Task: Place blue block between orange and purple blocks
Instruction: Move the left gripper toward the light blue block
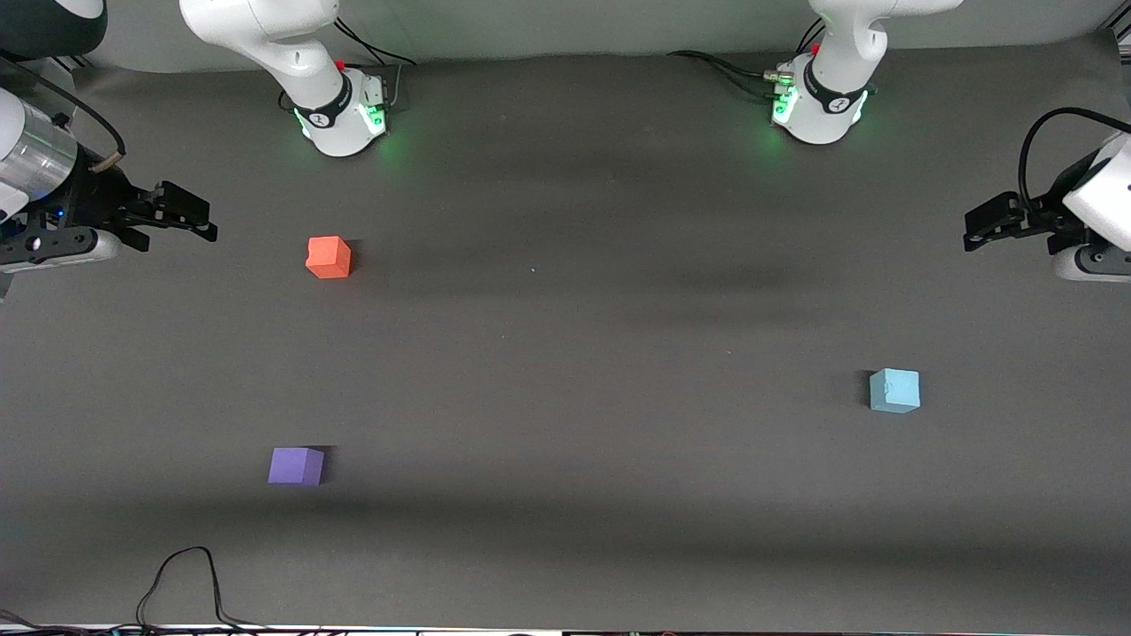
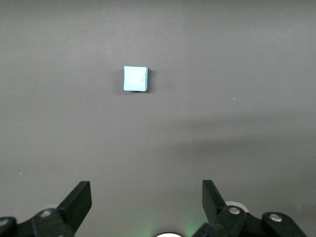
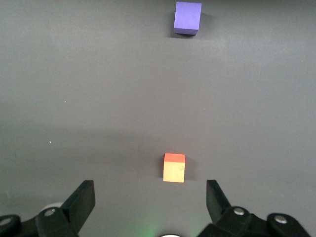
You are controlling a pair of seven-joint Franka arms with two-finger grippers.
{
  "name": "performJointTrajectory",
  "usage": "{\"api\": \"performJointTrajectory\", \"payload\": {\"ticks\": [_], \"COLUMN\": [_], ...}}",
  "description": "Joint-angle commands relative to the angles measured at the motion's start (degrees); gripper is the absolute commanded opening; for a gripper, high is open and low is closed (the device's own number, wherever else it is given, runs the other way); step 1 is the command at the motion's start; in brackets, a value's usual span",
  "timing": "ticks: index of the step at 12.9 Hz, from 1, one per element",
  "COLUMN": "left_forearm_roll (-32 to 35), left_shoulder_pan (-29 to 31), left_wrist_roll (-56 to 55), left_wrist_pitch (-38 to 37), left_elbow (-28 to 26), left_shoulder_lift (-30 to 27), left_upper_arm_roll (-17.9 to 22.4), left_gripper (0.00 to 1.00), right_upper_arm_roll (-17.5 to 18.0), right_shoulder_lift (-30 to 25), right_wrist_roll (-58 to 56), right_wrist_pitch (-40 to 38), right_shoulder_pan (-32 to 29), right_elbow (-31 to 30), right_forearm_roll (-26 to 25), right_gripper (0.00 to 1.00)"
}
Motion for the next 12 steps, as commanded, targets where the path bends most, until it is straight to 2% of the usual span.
{"api": "performJointTrajectory", "payload": {"ticks": [1,6,12], "left_forearm_roll": [-0.7,-0.5,-0.1], "left_shoulder_pan": [-0.1,0.0,3.0], "left_wrist_roll": [0.5,0.8,6.1], "left_wrist_pitch": [-1.7,-0.3,10.4], "left_elbow": [1.2,1.3,0.8], "left_shoulder_lift": [-0.2,0.6,8.9], "left_upper_arm_roll": [0.0,0.1,0.7], "left_gripper": [1.0,1.0,1.0], "right_upper_arm_roll": [-1.0,-1.0,-1.0], "right_shoulder_lift": [-0.4,-0.4,-0.4], "right_wrist_roll": [-1.0,-0.9,-1.0], "right_wrist_pitch": [-0.8,-0.8,-0.9], "right_shoulder_pan": [0.9,0.9,0.9], "right_elbow": [0.5,0.5,0.4], "right_forearm_roll": [-0.7,-0.7,-0.7], "right_gripper": [1.0,1.0,1.0]}}
